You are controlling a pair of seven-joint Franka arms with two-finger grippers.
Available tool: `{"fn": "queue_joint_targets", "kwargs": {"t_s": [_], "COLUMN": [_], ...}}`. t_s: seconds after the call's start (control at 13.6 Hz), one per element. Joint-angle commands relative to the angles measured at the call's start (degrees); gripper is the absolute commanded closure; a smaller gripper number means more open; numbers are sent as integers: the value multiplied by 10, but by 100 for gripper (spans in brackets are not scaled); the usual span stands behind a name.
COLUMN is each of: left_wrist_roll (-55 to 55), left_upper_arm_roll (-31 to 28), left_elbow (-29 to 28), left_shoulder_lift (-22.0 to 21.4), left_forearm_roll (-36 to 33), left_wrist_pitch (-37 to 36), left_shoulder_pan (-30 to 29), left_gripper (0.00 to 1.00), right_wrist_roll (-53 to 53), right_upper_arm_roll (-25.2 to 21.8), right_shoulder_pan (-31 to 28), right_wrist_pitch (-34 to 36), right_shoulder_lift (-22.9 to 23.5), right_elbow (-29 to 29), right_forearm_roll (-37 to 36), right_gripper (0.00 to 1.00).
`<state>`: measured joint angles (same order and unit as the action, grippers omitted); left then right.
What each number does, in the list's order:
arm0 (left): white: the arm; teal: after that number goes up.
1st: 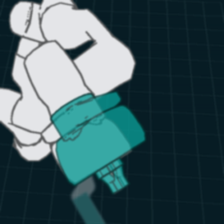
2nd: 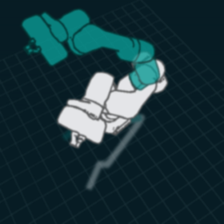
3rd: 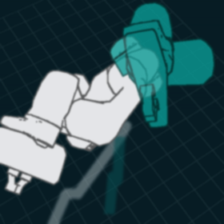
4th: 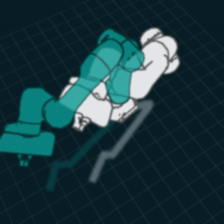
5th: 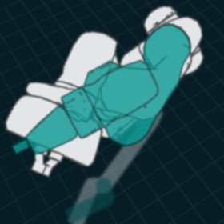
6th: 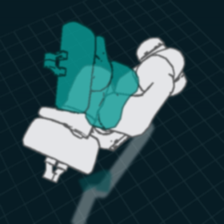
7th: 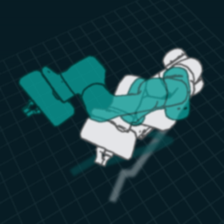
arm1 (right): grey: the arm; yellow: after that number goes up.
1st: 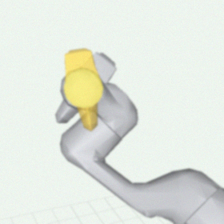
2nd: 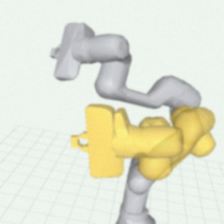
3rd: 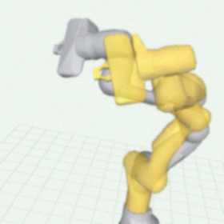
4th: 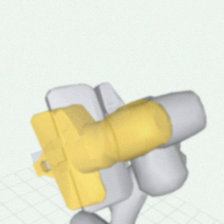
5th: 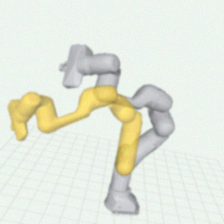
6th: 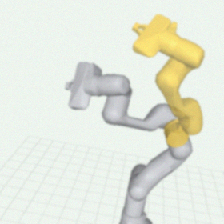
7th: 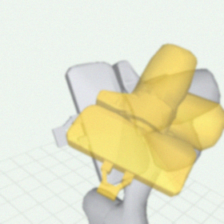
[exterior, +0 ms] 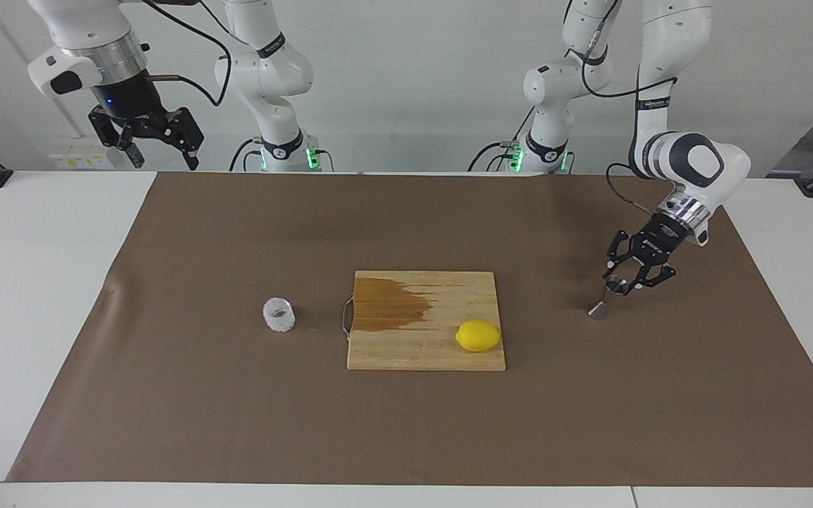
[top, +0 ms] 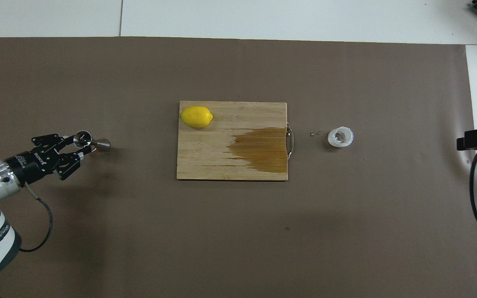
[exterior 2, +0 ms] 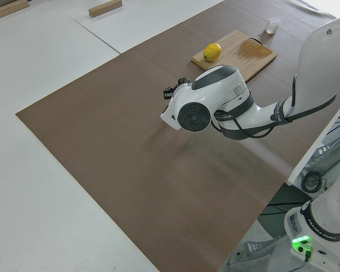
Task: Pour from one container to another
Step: 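Close the left gripper around the small silver cup, then lift the silver cup with the left gripper and carry it over the board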
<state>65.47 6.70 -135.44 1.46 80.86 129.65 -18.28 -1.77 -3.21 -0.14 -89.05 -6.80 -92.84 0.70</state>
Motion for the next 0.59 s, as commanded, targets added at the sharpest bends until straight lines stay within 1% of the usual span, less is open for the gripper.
{"fn": "queue_joint_targets", "kwargs": {"t_s": [0.0,0.15,0.37,0.51], "left_wrist_roll": [-9,-3,25,69], "left_upper_arm_roll": [-5,-5,3,5], "left_elbow": [2,20,33,46], "left_shoulder_lift": [-16,-17,-37,-45], "left_forearm_roll": [14,12,11,11], "left_wrist_pitch": [-28,-41,-44,-41], "left_shoulder_pan": [-2,-1,10,39], "left_gripper": [100,100,100,100], "right_wrist_roll": [-9,-9,-9,-9], "right_upper_arm_roll": [2,2,2,2], "right_shoulder_pan": [-4,-4,-4,-4], "right_wrist_pitch": [6,6,6,6], "right_shoulder_lift": [-7,-7,-7,-7], "right_elbow": [-5,-5,-5,-5], "right_forearm_roll": [7,7,7,7], "right_gripper": [0,0,0,0]}}
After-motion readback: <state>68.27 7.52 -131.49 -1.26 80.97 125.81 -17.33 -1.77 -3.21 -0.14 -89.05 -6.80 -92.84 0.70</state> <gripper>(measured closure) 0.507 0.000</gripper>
